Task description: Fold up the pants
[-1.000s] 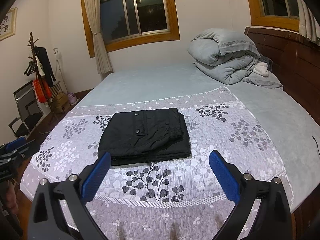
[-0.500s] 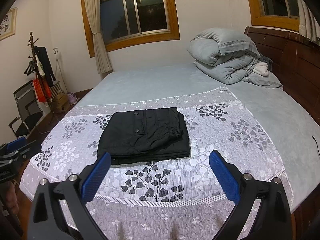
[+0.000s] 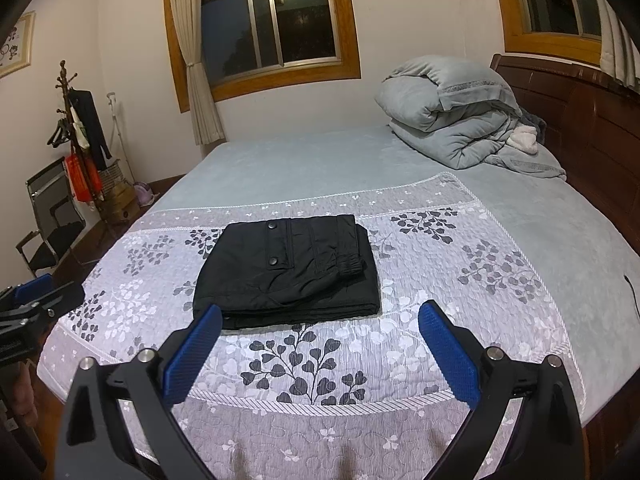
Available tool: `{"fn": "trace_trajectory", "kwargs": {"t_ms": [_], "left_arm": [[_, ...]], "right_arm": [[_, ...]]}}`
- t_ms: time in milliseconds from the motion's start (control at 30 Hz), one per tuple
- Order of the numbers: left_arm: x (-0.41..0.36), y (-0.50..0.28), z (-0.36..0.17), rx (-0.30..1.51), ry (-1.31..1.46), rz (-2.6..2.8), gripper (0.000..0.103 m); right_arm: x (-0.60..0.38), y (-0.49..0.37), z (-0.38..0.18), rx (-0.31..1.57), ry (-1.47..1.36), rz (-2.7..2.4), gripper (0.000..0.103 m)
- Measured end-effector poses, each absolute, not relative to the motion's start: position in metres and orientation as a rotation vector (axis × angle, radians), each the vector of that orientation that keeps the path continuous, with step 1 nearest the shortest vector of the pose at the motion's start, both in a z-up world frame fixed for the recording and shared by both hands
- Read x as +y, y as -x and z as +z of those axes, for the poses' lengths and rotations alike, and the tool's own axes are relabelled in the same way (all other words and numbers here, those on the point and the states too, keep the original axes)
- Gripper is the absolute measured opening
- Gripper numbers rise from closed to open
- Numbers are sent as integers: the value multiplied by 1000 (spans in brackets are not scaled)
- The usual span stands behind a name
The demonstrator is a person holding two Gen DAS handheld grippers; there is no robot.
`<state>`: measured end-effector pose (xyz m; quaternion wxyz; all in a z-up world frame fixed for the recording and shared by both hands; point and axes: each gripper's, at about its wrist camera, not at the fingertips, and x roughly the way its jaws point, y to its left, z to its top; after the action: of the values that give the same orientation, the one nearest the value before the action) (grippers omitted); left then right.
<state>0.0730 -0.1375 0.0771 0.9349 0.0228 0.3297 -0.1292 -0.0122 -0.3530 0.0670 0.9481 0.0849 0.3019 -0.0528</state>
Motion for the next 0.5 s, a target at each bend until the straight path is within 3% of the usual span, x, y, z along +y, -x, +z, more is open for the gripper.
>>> {"fn": "trace_trajectory", "kwargs": {"t_ms": [500], "left_arm": [[-136, -77, 69, 689, -46, -265, 100]], "right_arm": [[-356, 8, 65, 622, -174, -105, 99]]}}
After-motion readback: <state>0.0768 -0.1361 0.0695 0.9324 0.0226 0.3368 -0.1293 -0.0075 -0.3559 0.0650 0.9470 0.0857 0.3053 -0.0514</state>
